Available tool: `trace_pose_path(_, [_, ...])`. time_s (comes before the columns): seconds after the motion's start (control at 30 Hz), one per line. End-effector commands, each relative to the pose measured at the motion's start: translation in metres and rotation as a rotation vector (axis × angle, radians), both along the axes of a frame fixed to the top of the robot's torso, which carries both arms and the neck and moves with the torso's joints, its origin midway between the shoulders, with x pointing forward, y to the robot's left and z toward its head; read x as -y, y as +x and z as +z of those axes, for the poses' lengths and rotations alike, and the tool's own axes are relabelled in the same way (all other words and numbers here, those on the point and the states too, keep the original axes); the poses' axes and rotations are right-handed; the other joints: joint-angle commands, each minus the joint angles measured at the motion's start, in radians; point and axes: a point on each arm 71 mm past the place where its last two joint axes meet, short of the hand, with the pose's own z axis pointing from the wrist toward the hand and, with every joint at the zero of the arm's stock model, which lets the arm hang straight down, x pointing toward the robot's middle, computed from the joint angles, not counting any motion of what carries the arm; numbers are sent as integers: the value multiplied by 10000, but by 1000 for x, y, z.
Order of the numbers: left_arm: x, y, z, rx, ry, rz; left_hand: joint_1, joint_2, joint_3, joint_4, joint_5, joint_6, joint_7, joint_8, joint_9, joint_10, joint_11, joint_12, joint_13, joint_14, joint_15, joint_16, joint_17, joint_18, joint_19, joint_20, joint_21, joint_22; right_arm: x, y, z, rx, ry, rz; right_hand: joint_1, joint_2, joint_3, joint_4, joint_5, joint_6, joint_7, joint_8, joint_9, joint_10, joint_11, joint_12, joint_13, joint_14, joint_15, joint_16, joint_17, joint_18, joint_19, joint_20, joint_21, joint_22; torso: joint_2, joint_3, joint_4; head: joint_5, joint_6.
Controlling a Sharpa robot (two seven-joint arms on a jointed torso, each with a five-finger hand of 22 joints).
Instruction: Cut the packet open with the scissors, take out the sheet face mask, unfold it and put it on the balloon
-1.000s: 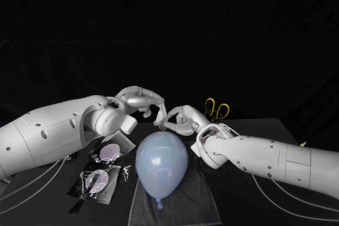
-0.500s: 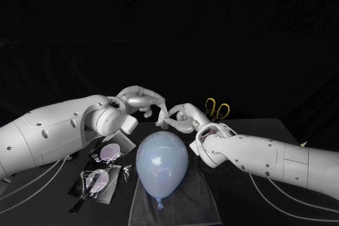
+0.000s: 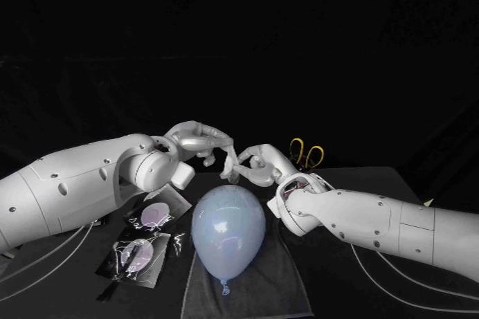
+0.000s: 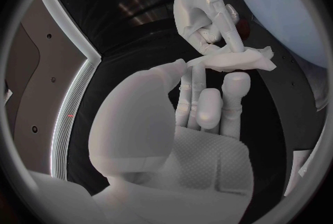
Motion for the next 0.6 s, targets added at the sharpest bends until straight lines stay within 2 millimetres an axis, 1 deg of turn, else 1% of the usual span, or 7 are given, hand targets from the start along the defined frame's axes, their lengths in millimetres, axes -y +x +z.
trace_pose_path(0.03, [1, 0, 2, 35, -86, -112, 66, -9, 65, -22, 35, 50, -2, 34, 351, 58, 11, -53, -8, 47, -22, 5, 9, -16, 60, -33, 18, 10, 1, -2, 4, 484, 25, 2, 158, 103, 102, -113, -28, 19, -32, 208, 154, 233, -47, 123, 708, 933, -76, 91, 2169, -100, 165, -44, 242, 1463, 1, -5, 5, 4, 6])
trace_pose_path(0.17, [-3, 2, 2, 49, -94, 24, 65, -17, 83, -21, 34, 47, 3, 34, 376, 63, 15, -58, -12, 49, -19, -1, 3, -15, 54, -34, 12, 2, 4, -3, 4, 530, -4, -16, 137, 86, 129, -135, -30, -4, -36, 260, 185, 238, -53, 99, 689, 943, -85, 102, 2200, -112, 190, -61, 294, 1476, -7, -7, -1, 13, 15])
trace_pose_path(0.43, [-15, 6, 1, 65, -95, 627, -4, -32, 77, 32, 33, 38, -1, 30, 416, 84, 30, -59, -16, 54, -9, -11, -5, -10, 34, -32, -9, -26, 10, -7, 4, 453, -44, 61, 75, 82, 135, -115, -30, -82, -38, 305, 216, 120, -53, -58, 519, 930, -89, 80, 2144, -97, 161, -74, 190, 1451, -4, 4, 14, 32, 28])
trace_pose_path(0.6, [-20, 7, 0, 17, -50, 879, -41, -37, 72, 64, 33, 29, -9, 26, 436, 93, 32, -61, -19, 42, -6, -20, -43, -9, 30, -30, -15, -32, 12, -10, 5, 380, -50, 210, 78, 167, 179, -115, -30, -281, 9, 359, 264, -153, -19, -387, 185, 892, -65, 23, 2005, -64, 74, -72, -47, 1394, 0, -10, 4, 30, 29])
